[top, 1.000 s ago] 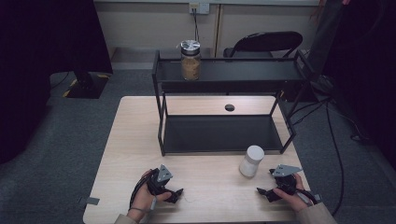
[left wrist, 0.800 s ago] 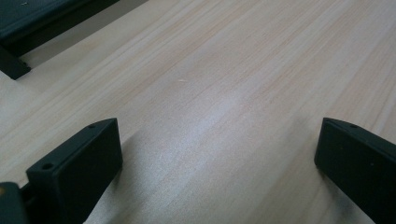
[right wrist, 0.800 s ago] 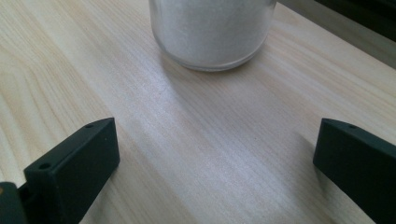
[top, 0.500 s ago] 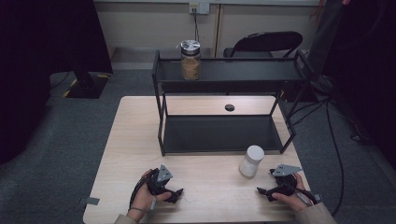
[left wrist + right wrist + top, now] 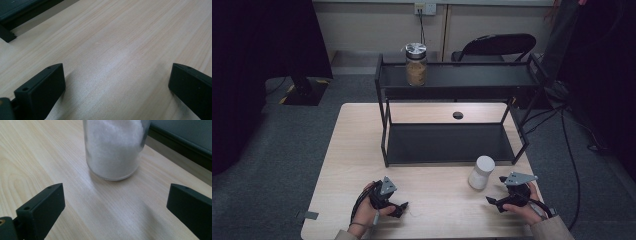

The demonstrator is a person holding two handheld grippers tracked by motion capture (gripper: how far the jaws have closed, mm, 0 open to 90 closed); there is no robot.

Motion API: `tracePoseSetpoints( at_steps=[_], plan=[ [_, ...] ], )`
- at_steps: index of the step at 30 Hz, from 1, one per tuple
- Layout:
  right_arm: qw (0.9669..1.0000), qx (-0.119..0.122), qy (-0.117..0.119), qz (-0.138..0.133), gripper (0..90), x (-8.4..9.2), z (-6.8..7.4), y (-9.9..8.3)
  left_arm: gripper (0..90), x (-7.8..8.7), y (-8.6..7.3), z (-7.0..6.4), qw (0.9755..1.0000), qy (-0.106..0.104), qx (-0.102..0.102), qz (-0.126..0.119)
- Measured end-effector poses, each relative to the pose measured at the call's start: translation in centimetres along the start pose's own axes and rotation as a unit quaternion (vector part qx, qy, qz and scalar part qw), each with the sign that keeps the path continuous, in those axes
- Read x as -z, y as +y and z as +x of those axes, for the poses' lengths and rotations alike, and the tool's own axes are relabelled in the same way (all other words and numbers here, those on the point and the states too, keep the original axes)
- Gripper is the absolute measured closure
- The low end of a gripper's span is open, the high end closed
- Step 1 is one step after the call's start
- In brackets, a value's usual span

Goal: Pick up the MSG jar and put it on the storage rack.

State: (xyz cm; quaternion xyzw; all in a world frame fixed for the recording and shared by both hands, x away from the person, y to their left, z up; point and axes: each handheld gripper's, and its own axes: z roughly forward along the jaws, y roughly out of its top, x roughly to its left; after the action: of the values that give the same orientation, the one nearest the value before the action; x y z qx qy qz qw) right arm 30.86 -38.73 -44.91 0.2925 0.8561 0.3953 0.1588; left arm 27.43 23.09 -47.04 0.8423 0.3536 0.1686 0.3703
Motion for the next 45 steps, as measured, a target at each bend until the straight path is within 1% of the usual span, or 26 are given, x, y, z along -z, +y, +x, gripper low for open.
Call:
tracePoseSetpoints(
  at_steps=[5,12,27,34,39,43,45],
  plan=[
    [0.9999,-0.006,0.004,-0.007,0.5,0.1,-0.2,0.2,0.0,0.0,0.0,0.0,1.0000,0.000,0.000,0.000],
    [0.9999,-0.009,0.009,-0.007,0.6,-0.1,-0.4,0.8,0.0,0.0,0.0,0.0,1.0000,0.001,0.000,0.000],
    [0.9999,-0.006,0.012,-0.011,0.5,-0.4,-0.7,2.3,0.0,0.0,0.0,-0.1,1.0000,0.002,0.001,0.000],
    [0.9995,-0.012,0.016,-0.023,0.5,-0.6,-0.8,2.8,0.0,0.0,0.0,-0.1,1.0000,0.002,0.002,0.000],
    [0.9987,-0.016,0.023,-0.042,0.6,-1.1,-1.0,3.3,0.0,0.0,0.0,-0.1,1.0000,0.002,0.002,0.000],
    [0.9985,-0.017,0.022,-0.047,0.4,-1.4,-0.9,3.8,0.0,0.0,0.0,-0.1,1.0000,0.002,0.002,0.000],
    [0.9983,-0.019,0.023,-0.050,2.7,-1.6,-1.0,4.1,0.0,0.0,0.0,-0.1,1.0000,0.002,0.002,0.000]
  ],
)
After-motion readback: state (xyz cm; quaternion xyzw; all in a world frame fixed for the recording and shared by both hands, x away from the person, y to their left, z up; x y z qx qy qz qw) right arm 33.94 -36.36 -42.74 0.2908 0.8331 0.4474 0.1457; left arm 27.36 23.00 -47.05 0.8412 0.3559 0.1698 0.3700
